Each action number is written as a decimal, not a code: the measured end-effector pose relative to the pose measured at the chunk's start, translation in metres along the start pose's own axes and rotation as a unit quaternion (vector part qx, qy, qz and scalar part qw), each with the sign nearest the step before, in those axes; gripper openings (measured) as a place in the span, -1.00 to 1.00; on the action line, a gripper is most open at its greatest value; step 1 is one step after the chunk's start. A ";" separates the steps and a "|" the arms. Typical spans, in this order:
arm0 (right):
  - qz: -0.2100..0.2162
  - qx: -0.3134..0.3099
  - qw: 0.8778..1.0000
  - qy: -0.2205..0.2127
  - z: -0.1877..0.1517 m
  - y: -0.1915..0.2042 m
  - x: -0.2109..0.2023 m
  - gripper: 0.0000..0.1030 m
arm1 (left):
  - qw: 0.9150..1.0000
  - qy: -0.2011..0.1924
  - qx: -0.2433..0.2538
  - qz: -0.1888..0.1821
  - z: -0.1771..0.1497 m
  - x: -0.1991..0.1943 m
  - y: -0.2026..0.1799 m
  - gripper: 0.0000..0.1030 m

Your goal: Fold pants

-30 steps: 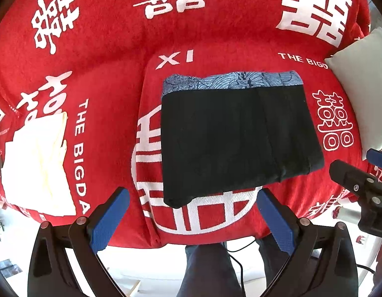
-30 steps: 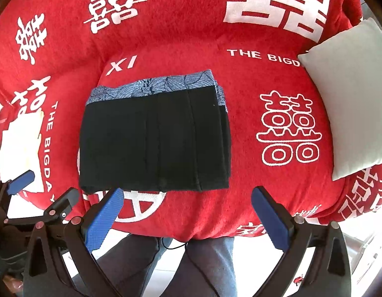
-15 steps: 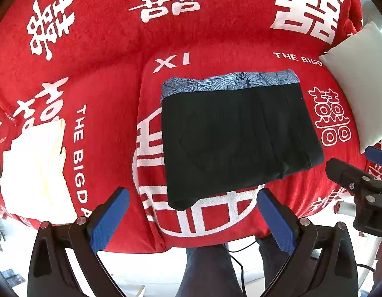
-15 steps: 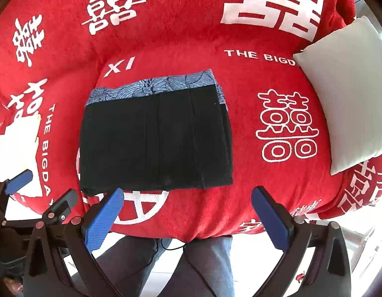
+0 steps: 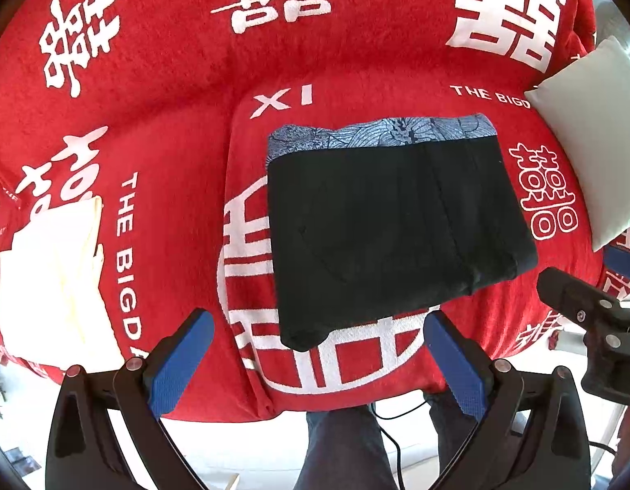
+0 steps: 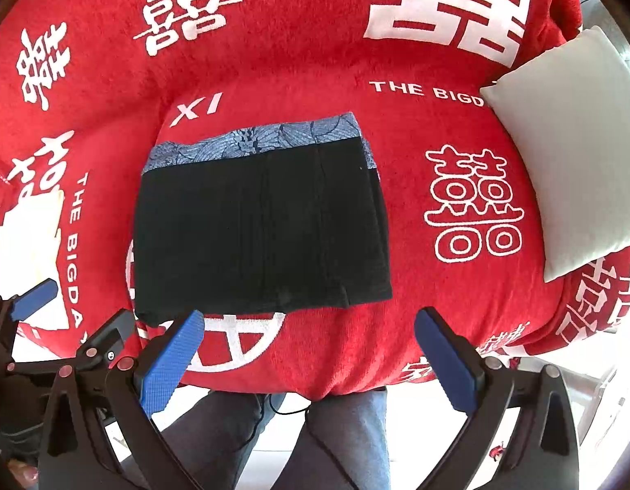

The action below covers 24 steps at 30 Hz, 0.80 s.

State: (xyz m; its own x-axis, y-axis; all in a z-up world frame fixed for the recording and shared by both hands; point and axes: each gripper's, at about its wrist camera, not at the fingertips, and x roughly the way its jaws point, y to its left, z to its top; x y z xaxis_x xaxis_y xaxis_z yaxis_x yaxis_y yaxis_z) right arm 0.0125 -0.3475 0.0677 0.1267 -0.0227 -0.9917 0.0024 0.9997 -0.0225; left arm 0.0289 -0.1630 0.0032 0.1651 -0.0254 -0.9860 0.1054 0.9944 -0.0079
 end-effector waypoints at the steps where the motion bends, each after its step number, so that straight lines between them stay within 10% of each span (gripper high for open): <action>1: 0.000 0.000 1.000 0.001 0.000 0.001 0.000 0.99 | 1.000 0.000 0.001 0.000 0.000 0.000 0.000 1.00; 24: 0.024 -0.030 0.999 0.007 0.009 -0.017 0.013 0.99 | 0.999 0.006 -0.038 0.030 -0.002 0.010 -0.021 1.00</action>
State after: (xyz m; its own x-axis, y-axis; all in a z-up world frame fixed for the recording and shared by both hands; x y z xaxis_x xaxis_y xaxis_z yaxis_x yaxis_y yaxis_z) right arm 0.0227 -0.3644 0.0566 0.1110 0.0252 -0.9935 -0.0632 0.9978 0.0182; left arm 0.0268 -0.1836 -0.0064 0.1576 0.0354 -0.9869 0.0202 0.9990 0.0390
